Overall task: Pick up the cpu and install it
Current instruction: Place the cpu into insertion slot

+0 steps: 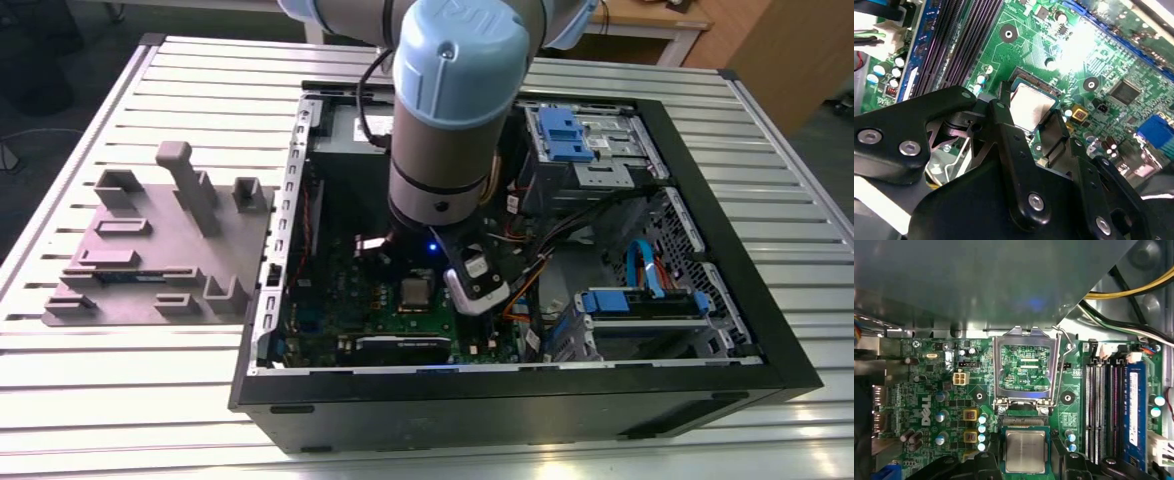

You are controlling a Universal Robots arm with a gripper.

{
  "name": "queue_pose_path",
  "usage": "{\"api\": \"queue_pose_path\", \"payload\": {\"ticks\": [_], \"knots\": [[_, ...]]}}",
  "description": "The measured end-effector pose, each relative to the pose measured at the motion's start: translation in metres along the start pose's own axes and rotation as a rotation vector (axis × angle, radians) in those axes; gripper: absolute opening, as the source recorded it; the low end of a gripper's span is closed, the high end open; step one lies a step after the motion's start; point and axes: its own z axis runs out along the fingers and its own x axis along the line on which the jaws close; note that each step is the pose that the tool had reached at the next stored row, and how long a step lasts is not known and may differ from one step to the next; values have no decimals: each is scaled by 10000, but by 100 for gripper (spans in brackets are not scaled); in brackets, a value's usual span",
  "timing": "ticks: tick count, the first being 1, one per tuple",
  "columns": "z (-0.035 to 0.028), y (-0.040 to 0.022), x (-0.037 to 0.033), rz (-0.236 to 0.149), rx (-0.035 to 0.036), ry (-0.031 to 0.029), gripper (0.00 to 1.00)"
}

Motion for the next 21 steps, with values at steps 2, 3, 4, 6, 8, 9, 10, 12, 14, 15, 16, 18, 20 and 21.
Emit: {"api": "queue_pose_path", "payload": {"ticks": [2, 3, 4, 6, 8, 9, 10, 12, 14, 15, 16, 18, 20, 21], "knots": [[10, -1, 7, -2, 3, 1, 47], [15, -1, 8, -2, 1, 1, 47], [20, -1, 9, -2, 1, 0, 47], [35, -1, 9, -1, -3, 0, 47], [54, -1, 8, -2, -3, 0, 47], [62, -2, 9, -1, 3, 3, 47], [66, -3, 9, -1, 6, 5, 47], [68, -3, 9, -1, 4, 3, 47], [70, -2, 8, -1, 0, 1, 47], [70, -2, 8, -1, 1, 0, 47], [70, -2, 8, -1, 1, 1, 47], [71, -2, 8, -1, 0, 0, 48], [73, -1, 7, -1, -2, -4, 55], [73, -1, 8, -1, 1, -2, 55]]}}
